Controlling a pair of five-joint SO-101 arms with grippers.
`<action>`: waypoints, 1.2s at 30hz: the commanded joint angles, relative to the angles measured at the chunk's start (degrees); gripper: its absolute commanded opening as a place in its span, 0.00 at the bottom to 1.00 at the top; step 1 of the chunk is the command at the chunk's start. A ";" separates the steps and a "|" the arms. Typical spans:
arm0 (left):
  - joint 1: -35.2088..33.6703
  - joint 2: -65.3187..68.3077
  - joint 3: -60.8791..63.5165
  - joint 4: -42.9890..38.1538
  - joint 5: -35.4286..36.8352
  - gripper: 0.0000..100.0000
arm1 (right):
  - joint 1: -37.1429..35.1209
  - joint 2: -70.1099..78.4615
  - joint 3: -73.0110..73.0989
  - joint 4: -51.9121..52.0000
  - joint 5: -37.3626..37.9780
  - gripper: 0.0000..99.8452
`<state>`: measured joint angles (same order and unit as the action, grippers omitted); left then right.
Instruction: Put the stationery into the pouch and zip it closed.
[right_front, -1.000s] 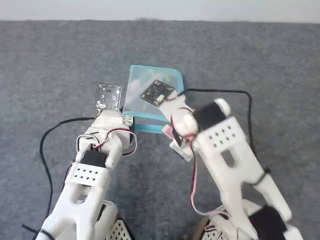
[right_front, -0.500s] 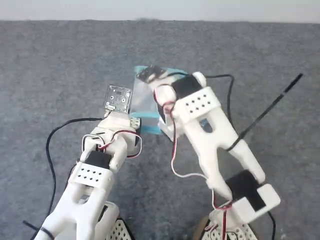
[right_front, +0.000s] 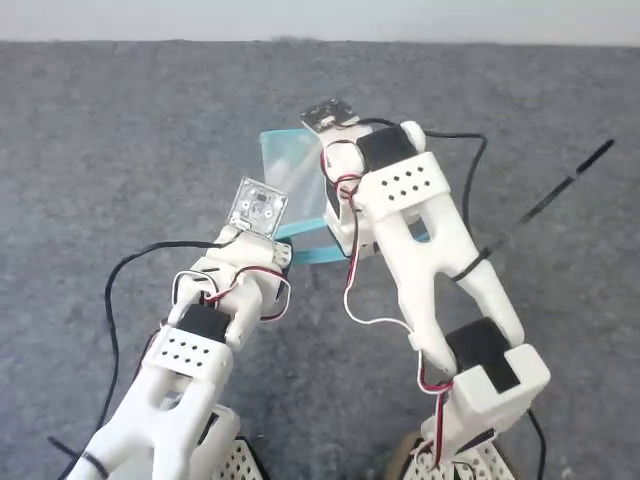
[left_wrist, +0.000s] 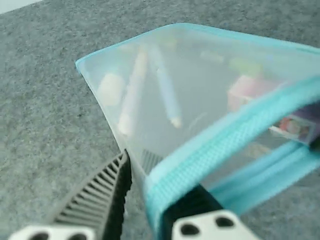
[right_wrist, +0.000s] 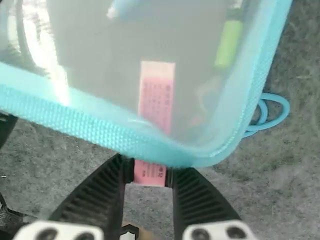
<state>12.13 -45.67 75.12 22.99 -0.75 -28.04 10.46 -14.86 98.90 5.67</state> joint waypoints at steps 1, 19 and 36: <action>3.96 -0.62 -0.31 -1.05 -1.32 0.02 | -0.92 -0.31 -4.31 -3.38 -0.44 0.14; 3.69 -0.62 0.31 -1.05 -1.32 0.02 | 5.14 -14.55 -3.96 -4.09 2.29 0.20; -8.00 -0.70 -1.63 -1.41 2.11 0.02 | 11.03 -32.66 26.37 -13.32 13.63 0.20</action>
<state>7.12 -45.76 75.74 22.90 -0.66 -17.85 -13.36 -0.62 94.59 18.33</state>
